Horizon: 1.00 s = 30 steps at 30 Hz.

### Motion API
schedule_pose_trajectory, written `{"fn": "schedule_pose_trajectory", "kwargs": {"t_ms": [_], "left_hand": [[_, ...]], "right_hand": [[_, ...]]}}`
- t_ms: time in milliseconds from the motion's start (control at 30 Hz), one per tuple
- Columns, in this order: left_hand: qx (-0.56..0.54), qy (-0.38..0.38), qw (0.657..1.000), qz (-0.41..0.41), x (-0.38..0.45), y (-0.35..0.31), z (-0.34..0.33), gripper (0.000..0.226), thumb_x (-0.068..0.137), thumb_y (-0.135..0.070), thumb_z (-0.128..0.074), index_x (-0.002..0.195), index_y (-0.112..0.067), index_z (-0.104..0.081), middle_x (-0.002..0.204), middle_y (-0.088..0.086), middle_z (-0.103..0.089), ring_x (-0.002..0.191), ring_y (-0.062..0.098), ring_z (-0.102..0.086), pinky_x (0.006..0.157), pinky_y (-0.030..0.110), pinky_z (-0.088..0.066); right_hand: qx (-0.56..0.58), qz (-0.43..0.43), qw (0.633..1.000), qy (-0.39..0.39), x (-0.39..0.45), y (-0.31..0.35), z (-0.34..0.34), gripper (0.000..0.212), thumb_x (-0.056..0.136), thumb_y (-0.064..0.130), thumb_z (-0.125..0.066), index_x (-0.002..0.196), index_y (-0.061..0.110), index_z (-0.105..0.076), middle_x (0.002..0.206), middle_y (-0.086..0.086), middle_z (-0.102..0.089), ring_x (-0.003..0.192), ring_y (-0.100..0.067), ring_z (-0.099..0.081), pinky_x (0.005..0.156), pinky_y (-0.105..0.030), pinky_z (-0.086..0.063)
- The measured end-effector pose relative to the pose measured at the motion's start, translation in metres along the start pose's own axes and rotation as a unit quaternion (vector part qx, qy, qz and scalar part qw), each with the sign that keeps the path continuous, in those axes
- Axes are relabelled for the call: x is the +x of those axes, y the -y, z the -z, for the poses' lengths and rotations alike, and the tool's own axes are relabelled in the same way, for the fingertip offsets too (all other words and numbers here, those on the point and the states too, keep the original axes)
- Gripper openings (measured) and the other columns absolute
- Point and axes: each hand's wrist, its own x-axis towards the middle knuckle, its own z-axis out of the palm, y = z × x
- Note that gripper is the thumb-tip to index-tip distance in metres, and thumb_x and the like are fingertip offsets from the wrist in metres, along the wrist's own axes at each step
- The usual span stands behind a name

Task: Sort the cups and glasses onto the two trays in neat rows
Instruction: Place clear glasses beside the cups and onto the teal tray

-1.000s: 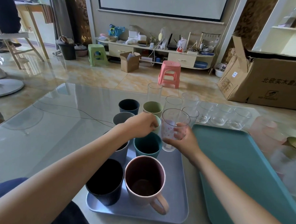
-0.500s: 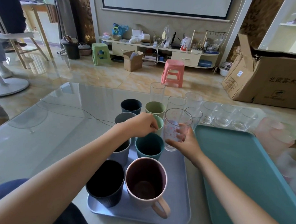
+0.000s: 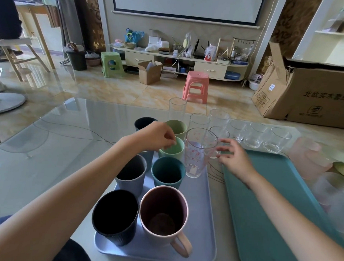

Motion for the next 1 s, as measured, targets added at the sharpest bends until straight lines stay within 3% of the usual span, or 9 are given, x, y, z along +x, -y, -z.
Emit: {"fn": "schedule_pose_trajectory", "kwargs": {"t_ms": [133,267,367,500,633,700,767,833,1000], "left_hand": [[-0.033,-0.108,0.993,0.016,0.011,-0.001,0.027,0.020,0.090,-0.014,-0.057,0.101,-0.003,-0.070,0.085,0.006,-0.071,0.069,0.015,-0.063,0.068,0.026,-0.056],[0.025,-0.208,0.978,0.020,0.052,0.002,0.047,0.028,0.089,-0.018,-0.058,0.115,-0.007,-0.063,0.114,0.011,-0.066,0.100,0.023,-0.061,0.086,0.029,-0.046],[0.048,-0.166,0.984,0.049,0.098,0.009,0.047,0.057,0.083,-0.030,-0.068,0.133,-0.013,-0.047,0.136,0.012,-0.050,0.122,0.027,-0.048,0.095,0.034,-0.040],[0.070,-0.068,0.992,0.075,0.152,0.016,0.036,0.090,0.073,-0.040,-0.075,0.145,-0.019,-0.026,0.151,0.010,-0.031,0.134,0.029,-0.034,0.105,0.040,-0.034],[0.092,-0.002,0.991,0.097,0.183,0.027,0.020,0.096,0.070,-0.042,-0.078,0.145,-0.021,-0.023,0.149,0.011,-0.031,0.133,0.031,-0.034,0.105,0.042,-0.034],[0.073,0.009,0.992,0.104,0.189,0.032,0.013,0.090,0.068,-0.040,-0.080,0.141,-0.021,-0.030,0.145,0.012,-0.036,0.126,0.032,-0.041,0.098,0.043,-0.044],[0.048,-0.009,0.994,0.102,0.192,0.035,0.008,0.081,0.068,-0.036,-0.081,0.134,-0.018,-0.037,0.136,0.015,-0.041,0.114,0.031,-0.048,0.087,0.042,-0.051],[0.049,-0.036,0.994,0.095,0.193,0.035,0.004,0.074,0.068,-0.037,-0.080,0.127,-0.014,-0.042,0.129,0.016,-0.044,0.105,0.028,-0.047,0.082,0.037,-0.045],[0.020,-0.140,0.985,0.093,0.184,0.033,0.000,0.067,0.069,-0.033,-0.080,0.121,-0.009,-0.046,0.130,0.017,-0.041,0.093,0.022,-0.040,0.077,0.030,-0.036]], "right_hand": [[-0.050,0.059,0.992,-0.102,0.026,0.020,0.022,0.032,0.086,0.002,-0.058,0.115,0.012,-0.052,0.104,-0.010,-0.063,0.089,-0.021,-0.060,0.084,-0.032,-0.050],[-0.184,0.071,0.977,-0.084,0.079,0.037,0.038,0.051,0.084,0.018,-0.065,0.128,0.010,-0.041,0.122,-0.011,-0.051,0.111,-0.025,-0.052,0.092,-0.032,-0.041],[-0.285,0.041,0.957,-0.022,0.120,0.041,0.042,0.075,0.081,0.035,-0.069,0.140,0.013,-0.029,0.142,-0.015,-0.038,0.129,-0.029,-0.040,0.101,-0.035,-0.034],[-0.378,0.011,0.925,0.031,0.158,0.036,0.037,0.094,0.074,0.056,-0.068,0.145,0.020,-0.018,0.149,-0.014,-0.034,0.133,-0.034,-0.037,0.108,-0.043,-0.033],[-0.397,-0.012,0.915,0.077,0.178,0.021,0.027,0.101,0.068,0.068,-0.066,0.146,0.029,-0.015,0.150,-0.012,-0.033,0.135,-0.034,-0.035,0.112,-0.056,-0.022],[-0.399,-0.004,0.914,0.072,0.183,0.015,0.024,0.099,0.066,0.067,-0.068,0.144,0.028,-0.021,0.147,-0.013,-0.036,0.133,-0.034,-0.036,0.111,-0.057,-0.022],[-0.376,0.012,0.924,0.063,0.184,0.015,0.023,0.094,0.066,0.061,-0.072,0.141,0.024,-0.030,0.140,-0.014,-0.043,0.126,-0.033,-0.043,0.109,-0.051,-0.030],[-0.333,0.027,0.940,0.061,0.184,0.016,0.022,0.090,0.067,0.050,-0.077,0.140,0.018,-0.035,0.135,-0.014,-0.046,0.121,-0.031,-0.047,0.103,-0.040,-0.038],[-0.297,0.064,0.952,0.030,0.176,0.011,0.023,0.088,0.064,0.042,-0.083,0.137,0.019,-0.039,0.133,-0.016,-0.045,0.119,-0.029,-0.048,0.097,-0.033,-0.038]]}}
